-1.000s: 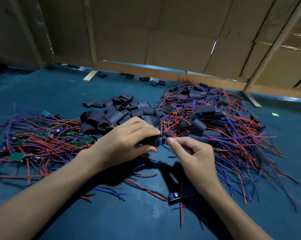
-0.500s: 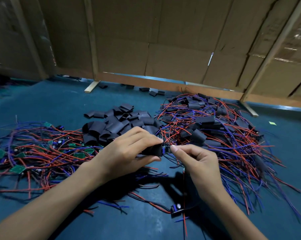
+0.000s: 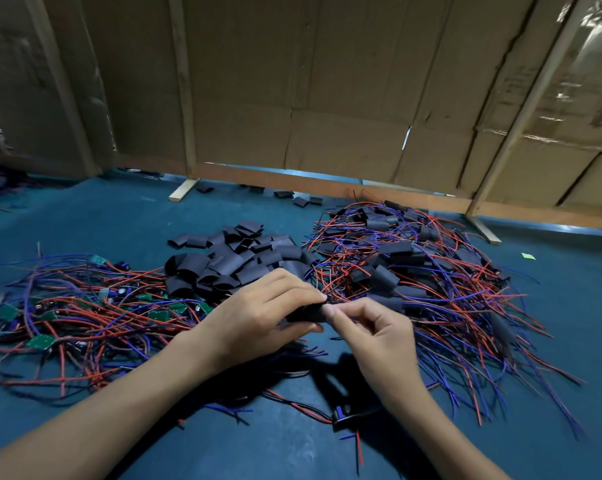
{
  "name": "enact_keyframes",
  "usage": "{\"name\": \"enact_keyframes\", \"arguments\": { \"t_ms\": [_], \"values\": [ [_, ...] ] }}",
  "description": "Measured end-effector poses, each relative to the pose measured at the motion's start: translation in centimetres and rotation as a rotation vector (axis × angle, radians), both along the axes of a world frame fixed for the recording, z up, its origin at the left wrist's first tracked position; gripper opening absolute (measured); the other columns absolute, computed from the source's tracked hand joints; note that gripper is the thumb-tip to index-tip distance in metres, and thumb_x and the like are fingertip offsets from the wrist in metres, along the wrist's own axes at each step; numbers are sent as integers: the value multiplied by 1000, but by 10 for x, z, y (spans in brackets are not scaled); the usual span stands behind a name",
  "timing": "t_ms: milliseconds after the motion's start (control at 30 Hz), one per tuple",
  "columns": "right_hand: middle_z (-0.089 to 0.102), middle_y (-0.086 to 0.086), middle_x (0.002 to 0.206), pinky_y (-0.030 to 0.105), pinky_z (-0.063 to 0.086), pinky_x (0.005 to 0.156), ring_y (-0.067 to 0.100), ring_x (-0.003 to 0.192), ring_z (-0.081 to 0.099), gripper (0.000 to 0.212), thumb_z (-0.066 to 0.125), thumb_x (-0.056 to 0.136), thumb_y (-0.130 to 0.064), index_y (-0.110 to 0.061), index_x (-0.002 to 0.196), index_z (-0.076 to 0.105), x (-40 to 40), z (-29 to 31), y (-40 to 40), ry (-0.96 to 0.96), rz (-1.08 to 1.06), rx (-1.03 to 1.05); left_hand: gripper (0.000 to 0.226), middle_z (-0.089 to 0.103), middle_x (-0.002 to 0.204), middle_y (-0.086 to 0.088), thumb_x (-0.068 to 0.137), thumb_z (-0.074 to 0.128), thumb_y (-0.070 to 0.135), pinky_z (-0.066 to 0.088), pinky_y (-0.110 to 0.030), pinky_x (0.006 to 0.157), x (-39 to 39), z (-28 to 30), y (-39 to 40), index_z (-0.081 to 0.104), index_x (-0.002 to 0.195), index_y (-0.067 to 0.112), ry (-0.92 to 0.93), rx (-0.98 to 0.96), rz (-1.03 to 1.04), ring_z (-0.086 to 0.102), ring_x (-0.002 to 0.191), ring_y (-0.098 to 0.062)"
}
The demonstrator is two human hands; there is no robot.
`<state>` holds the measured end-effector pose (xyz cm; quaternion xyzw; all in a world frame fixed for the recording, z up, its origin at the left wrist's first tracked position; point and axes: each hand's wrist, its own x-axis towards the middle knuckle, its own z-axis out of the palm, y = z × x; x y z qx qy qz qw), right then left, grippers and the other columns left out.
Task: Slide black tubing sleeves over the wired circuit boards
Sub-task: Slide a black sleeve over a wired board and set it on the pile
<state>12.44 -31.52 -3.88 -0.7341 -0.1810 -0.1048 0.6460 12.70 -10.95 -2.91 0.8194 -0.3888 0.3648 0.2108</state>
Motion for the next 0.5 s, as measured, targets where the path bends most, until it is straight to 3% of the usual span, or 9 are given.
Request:
{"name": "enact_keyframes", "arguments": {
  "t_ms": [100, 333, 400, 500],
  "values": [
    [54, -6, 57, 19, 35, 54, 4, 54, 41, 10, 82, 84, -20, -20, 80, 73, 2, -3, 0, -20, -60, -104, 30, 71, 106, -7, 93, 76, 22, 53, -36, 85, -3, 4, -2, 71, 112, -1, -7, 17, 7, 65, 93, -26],
    [71, 9, 78, 39, 47, 63, 18, 68, 59, 16, 72, 89, -37, -29, 103, 74, -1, 13, -14, -14, 166, -179, 29, 70, 97, -4, 88, 80, 17, 51, -27, 75, -6, 11, -9, 72, 110, -1, -29, -11, -3, 60, 78, -21],
    [68, 18, 75, 39, 45, 60, 14, 66, 55, 13, 79, 87, -29, -24, 98, 76, 0, 19, -16, -44, 143, -215, 39, 70, 101, -5, 87, 82, 20, 55, -30, 79, -6, 14, -10, 69, 118, 0, -1, -23, 3, 64, 84, -21],
    [63, 9, 63, 27, 37, 55, 8, 57, 47, 10, 82, 84, -14, -17, 92, 77, 4, 34, -25, -164, 74, -292, 68, 66, 126, -1, 86, 81, 37, 50, -32, 101, -9, 24, -8, 53, 141, 7, 184, -28, -34, 63, 114, -17]
  ]
}}
